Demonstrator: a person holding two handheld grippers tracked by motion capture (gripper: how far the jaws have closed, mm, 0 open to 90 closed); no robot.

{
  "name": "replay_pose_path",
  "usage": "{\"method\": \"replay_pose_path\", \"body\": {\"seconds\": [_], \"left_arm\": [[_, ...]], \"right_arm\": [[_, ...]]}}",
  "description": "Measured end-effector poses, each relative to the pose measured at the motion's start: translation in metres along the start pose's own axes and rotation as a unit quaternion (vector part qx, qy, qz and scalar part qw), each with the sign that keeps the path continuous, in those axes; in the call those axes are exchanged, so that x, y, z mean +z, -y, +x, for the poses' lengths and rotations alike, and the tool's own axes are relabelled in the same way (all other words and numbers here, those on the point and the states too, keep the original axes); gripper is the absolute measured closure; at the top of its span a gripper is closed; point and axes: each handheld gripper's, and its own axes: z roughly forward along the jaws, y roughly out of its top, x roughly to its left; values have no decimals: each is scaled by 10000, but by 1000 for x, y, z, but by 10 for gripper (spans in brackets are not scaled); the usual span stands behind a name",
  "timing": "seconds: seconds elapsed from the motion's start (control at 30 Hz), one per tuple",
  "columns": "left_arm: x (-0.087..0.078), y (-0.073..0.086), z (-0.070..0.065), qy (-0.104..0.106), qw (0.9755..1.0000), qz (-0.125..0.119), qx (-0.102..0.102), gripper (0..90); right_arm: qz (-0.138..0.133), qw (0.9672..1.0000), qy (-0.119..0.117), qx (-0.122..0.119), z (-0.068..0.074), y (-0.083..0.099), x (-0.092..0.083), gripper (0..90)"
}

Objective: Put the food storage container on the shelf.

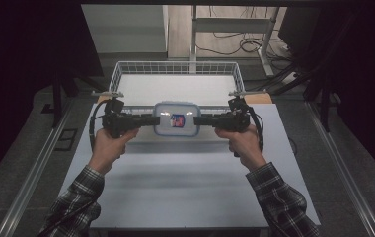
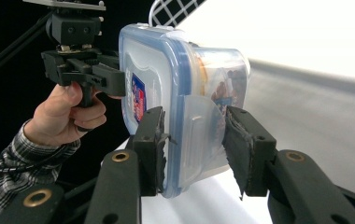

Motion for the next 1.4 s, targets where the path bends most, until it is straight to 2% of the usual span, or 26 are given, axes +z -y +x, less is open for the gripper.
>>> {"method": "replay_pose_path", "body": {"seconds": [0.2, 0.37, 0.53, 0.73, 0.83, 1.0, 1.1, 1.17, 1.27, 1.4], "left_arm": [[1, -31, 6, -86, 9999, -86, 9, 573], [3, -46, 13, -97, 9999, -118, -50, 572], [12, -58, 27, -65, 9998, -124, -124, 571], [24, -63, 45, -34, 9995, -158, -285, 568], [25, -64, 49, -54, 9993, -183, -333, 566], [25, -65, 51, -146, 9992, -240, -283, 558], [26, -67, 48, -396, 9988, -248, -176, 531], [29, -68, 46, -456, 9987, -200, -126, 521], [33, -67, 44, -691, 9976, -96, -10, 532], [34, -65, 46, -544, 9983, -162, -93, 552]], "right_arm": [[-197, 9998, 54, -3, -6, -28, 1, 583], [-272, 9996, 84, 44, -15, -47, 4, 581], [-316, 9992, 180, 157, -25, -59, 7, 579], [-302, 9987, 310, 274, -40, -68, 12, 577], [-300, 9984, 343, 334, -45, -70, 15, 576], [-337, 9981, 346, 380, -49, -71, 19, 568], [-366, 9978, 369, 404, -50, -71, 21, 564], [-327, 9977, 483, 358, -48, -71, 23, 544], [-296, 9970, 629, 331, -47, -72, 25, 525], [-392, 9955, 802, 319, -47, -74, 23, 530]]}}
